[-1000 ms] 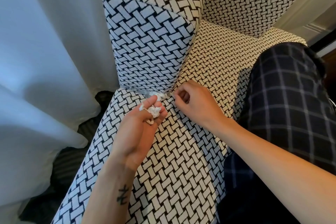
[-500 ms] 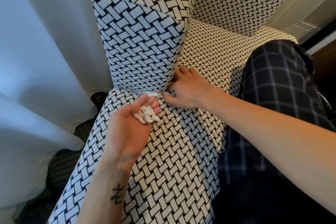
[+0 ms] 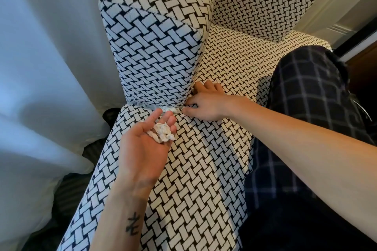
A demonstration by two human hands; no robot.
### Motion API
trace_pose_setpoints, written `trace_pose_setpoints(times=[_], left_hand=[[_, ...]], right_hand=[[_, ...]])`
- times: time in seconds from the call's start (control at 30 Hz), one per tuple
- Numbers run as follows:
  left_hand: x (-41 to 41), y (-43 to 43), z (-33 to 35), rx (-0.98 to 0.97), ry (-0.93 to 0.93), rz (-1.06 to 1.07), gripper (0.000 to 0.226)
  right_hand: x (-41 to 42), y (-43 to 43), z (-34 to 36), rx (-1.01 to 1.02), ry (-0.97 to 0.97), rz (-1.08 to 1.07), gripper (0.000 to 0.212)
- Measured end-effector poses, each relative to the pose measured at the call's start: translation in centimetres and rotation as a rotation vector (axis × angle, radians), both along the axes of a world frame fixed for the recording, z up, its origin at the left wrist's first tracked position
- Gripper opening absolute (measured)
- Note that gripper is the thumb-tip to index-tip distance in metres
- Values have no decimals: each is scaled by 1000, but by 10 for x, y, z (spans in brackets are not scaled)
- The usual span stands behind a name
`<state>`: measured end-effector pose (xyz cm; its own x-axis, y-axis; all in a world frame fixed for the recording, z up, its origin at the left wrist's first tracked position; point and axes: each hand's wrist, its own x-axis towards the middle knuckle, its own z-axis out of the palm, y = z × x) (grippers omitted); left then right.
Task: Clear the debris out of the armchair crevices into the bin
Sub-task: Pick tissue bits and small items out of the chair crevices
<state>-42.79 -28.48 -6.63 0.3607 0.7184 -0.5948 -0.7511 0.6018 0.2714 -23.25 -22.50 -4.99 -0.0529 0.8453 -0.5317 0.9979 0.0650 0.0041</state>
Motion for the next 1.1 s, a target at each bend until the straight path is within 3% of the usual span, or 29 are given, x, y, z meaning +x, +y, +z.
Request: trace_pose_setpoints(times=[0.27, 0.43, 0.6, 0.8, 0.9, 1.0, 1.1], left_hand=[[-1, -2, 1, 16, 13, -32, 40], [-1, -3, 1, 18, 24, -39, 39], [-2, -3, 1, 15, 21, -41, 39], [-3, -3, 1, 14, 29, -52, 39], [-2, -4, 2, 18, 47, -54, 40], [-1, -5, 2, 20, 63, -51, 39], [-1, -5, -1, 25, 66, -45, 38]], right_hand=[[4, -24, -30, 447, 174, 86, 34], [4, -26, -36, 540, 129, 187, 33], [1, -32, -52, 732, 102, 304, 13], [6, -42, -49, 769, 158, 354, 11], [9, -53, -48, 824, 286, 207, 13], [4, -62, -45, 787, 460, -3, 28], [-7, -65, -34, 778, 574, -39, 32]])
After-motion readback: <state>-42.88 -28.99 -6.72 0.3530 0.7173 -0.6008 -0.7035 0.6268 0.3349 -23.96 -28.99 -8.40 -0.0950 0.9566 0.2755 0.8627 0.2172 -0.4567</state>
